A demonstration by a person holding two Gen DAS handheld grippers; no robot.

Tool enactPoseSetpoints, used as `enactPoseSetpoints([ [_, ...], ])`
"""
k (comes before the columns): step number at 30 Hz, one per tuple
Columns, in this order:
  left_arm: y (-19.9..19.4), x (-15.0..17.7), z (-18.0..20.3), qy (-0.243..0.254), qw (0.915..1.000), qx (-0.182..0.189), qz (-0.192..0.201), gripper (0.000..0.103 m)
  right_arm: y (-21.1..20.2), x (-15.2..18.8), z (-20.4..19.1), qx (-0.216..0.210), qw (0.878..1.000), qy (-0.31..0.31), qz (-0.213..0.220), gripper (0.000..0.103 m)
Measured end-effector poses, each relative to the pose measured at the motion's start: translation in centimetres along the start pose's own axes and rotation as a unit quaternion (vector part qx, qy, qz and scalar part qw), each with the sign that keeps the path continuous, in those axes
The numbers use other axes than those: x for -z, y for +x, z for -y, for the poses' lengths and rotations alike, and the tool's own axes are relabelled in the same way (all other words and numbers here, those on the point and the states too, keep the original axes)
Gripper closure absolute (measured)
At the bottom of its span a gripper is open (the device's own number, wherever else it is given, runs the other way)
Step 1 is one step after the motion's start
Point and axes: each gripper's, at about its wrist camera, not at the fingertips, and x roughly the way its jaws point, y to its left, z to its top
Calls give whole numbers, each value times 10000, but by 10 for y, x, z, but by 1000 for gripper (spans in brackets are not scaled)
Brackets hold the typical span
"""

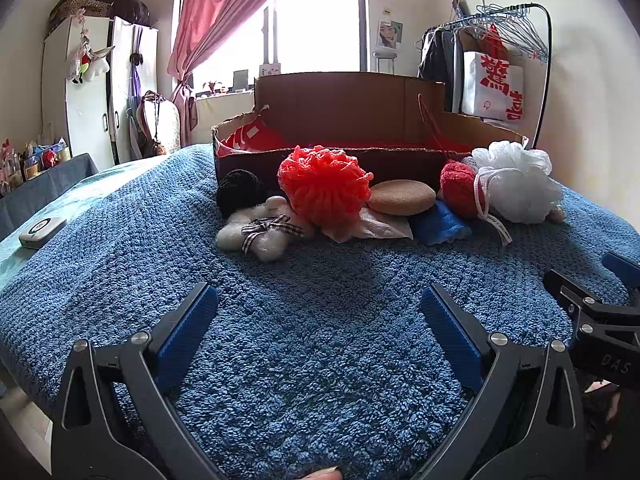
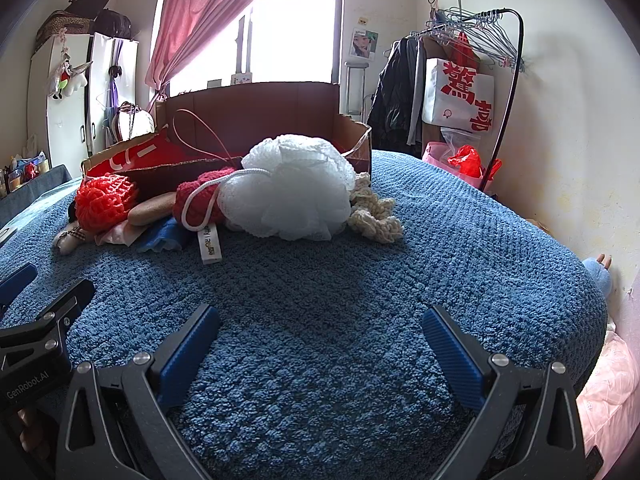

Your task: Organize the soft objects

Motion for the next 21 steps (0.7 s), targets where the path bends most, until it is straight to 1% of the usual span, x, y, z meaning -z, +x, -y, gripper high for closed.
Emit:
enactPoseSetpoints([
  [21, 0, 0, 0, 1, 10000, 4, -5, 0, 0, -2, 2, 17, 10000, 9, 3, 0],
])
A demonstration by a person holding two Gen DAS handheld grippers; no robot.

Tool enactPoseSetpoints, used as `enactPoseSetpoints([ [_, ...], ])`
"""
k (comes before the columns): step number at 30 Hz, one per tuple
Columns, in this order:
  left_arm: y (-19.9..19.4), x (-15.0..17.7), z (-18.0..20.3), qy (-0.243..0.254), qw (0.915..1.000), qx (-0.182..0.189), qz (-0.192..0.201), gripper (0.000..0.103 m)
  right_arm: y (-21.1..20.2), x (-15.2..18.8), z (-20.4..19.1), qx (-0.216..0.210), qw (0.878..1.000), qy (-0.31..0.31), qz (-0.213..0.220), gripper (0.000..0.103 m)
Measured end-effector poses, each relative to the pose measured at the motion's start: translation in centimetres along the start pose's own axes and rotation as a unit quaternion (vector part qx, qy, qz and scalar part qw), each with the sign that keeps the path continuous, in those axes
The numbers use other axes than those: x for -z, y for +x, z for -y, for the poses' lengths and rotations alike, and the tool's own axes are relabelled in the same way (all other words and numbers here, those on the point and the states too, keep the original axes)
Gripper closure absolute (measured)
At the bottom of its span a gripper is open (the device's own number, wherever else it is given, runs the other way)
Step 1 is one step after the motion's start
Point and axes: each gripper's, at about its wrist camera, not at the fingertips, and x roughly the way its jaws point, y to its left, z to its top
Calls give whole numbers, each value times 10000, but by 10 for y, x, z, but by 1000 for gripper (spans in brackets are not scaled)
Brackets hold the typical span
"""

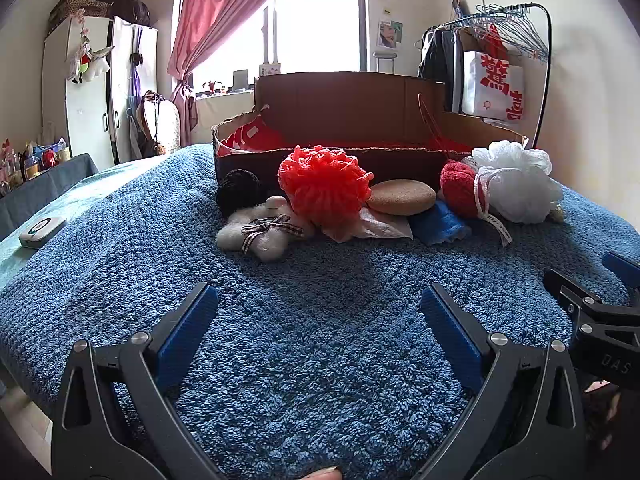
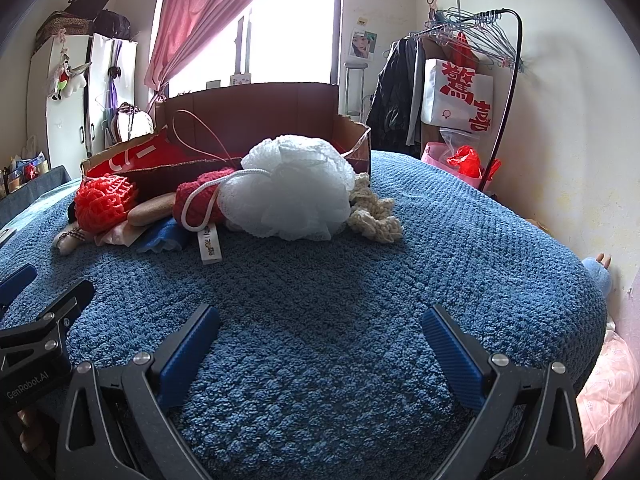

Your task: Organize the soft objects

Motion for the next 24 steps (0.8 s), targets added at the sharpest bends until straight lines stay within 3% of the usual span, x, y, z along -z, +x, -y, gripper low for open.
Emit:
enactPoseSetpoints([
  [12, -2, -3, 1, 21, 10000, 39, -76, 0, -3, 1, -3, 30, 10000, -5, 3, 0],
  [24, -7, -42, 5, 170, 9995, 229, 138, 0, -8, -36, 6, -74, 9997, 70, 229, 0],
])
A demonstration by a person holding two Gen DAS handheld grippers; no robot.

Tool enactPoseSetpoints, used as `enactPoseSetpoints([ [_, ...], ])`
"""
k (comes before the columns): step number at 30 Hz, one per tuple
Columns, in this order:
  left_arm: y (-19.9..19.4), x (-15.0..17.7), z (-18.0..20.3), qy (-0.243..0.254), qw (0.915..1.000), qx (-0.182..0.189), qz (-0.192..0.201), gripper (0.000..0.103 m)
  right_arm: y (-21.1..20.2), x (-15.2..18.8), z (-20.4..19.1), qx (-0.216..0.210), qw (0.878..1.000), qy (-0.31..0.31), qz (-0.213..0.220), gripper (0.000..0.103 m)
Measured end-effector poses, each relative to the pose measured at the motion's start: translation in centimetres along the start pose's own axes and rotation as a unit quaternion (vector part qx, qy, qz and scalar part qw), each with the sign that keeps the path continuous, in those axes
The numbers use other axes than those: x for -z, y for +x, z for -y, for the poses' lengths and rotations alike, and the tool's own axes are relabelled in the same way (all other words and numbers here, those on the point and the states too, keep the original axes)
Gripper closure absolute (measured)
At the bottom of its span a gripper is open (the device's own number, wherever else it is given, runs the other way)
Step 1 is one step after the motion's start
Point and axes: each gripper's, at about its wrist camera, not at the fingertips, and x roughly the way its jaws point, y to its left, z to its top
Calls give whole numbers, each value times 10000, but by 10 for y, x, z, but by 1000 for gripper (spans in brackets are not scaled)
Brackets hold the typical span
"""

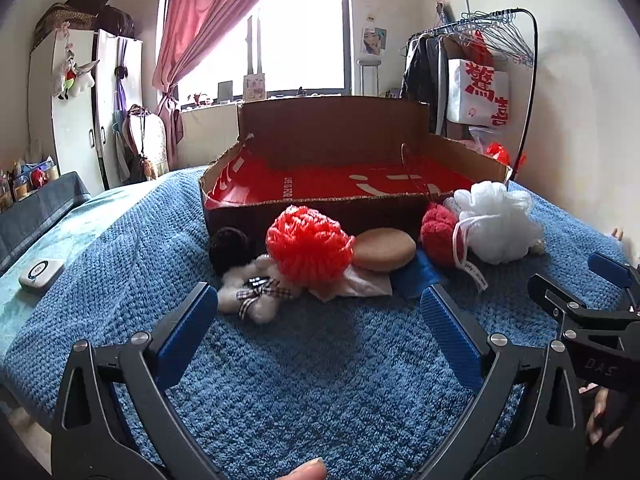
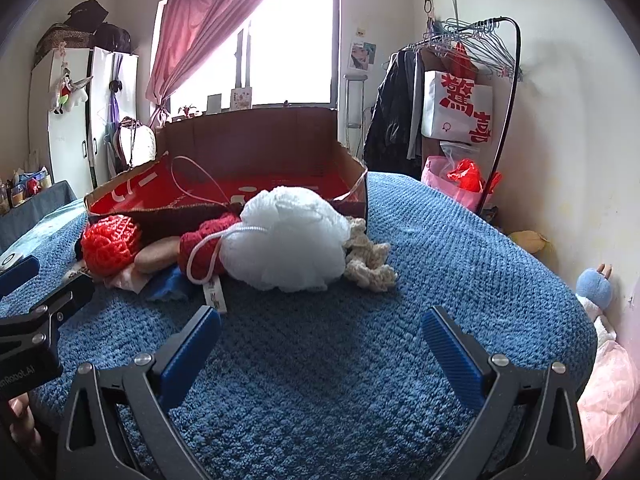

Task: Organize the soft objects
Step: 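Grasp the red mesh sponge with the left tool while the right tool grasps the white puff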

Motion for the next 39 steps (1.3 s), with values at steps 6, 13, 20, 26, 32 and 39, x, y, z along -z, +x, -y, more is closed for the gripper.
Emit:
enactPoseSetpoints([
  [6, 5, -25, -3, 5, 10000, 12, 58, 0, 3, -20, 2, 2, 9999, -65, 85, 0],
  [13, 20, -41, -17, -38, 9998, 111, -139, 0, 15, -44, -1, -83, 9998, -162, 49, 0],
  [20, 42, -47, -33, -179, 9980, 204, -565, 0, 36, -61, -4, -314, 9991, -253, -152, 0],
  [26, 54, -53, -35, -46, 9972, 268, -690, 0, 55, -66, -6, -553, 9974, -308, -351, 0],
  [32, 70, -55, -31, 78, 9943, 456, -963, 13, 73, -68, -6, -774, 9946, -338, -601, 4],
  [39, 86, -49, -26, 150, 9869, 880, -1341, 53, 83, -64, -10, -1100, 9894, -456, -832, 55],
])
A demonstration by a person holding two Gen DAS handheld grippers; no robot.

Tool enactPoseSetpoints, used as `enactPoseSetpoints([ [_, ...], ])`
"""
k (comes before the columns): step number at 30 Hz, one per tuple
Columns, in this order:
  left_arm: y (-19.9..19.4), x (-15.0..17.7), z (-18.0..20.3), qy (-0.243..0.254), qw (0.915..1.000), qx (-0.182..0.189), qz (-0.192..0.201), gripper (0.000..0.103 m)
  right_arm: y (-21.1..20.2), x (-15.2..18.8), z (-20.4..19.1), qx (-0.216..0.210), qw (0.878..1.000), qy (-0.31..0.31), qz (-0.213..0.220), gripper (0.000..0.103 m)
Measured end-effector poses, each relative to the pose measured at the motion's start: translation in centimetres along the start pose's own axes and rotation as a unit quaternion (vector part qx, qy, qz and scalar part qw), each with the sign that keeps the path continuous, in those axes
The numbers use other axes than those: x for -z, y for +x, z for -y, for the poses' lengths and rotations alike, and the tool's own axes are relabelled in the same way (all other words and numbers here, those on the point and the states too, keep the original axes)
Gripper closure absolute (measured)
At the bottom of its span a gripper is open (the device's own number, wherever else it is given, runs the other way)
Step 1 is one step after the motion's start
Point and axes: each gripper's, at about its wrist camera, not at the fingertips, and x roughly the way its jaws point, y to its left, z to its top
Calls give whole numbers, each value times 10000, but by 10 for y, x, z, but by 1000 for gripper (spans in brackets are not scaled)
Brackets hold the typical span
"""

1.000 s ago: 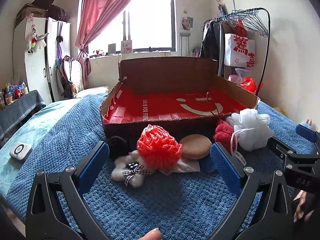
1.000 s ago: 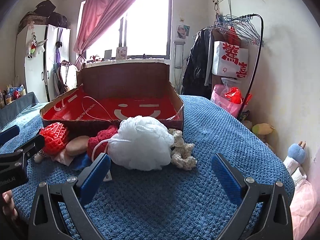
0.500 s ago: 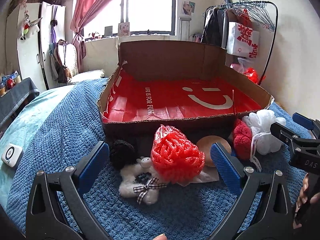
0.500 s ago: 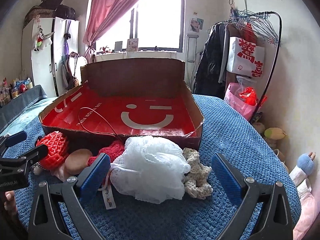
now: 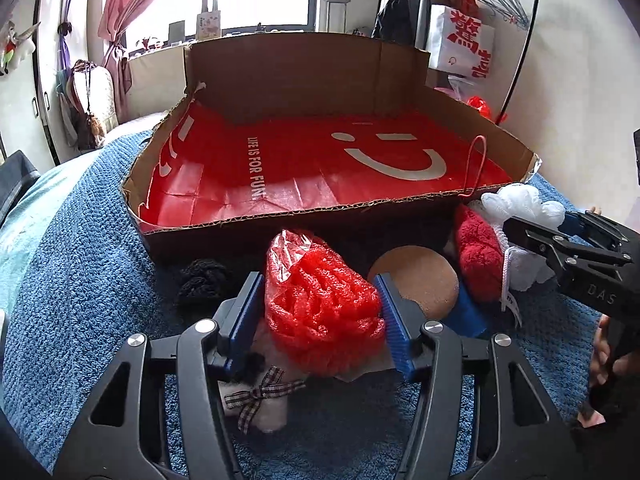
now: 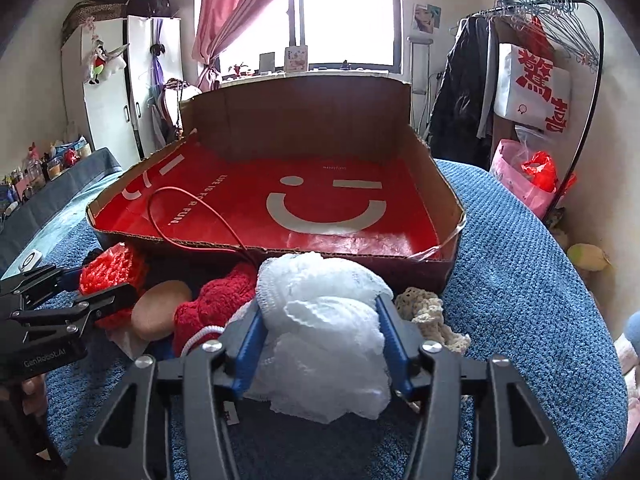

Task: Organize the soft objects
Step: 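Grasp the red mesh sponge with the left tool while the right tool grasps the white puff, then carry the red sponge and white puff into the cardboard box with both tools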

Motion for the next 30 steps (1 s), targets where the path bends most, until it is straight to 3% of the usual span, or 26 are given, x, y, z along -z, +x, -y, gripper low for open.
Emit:
enactPoseSetpoints([
  [7, -19, -2, 2, 19, 9996, 44, 261, 57, -23, -6, 9, -52, 9995, 56, 295, 69],
  [30, -38, -8, 4, 110, 9989, 181, 415, 57, -47, -13, 13, -104, 9978, 141, 644, 71],
])
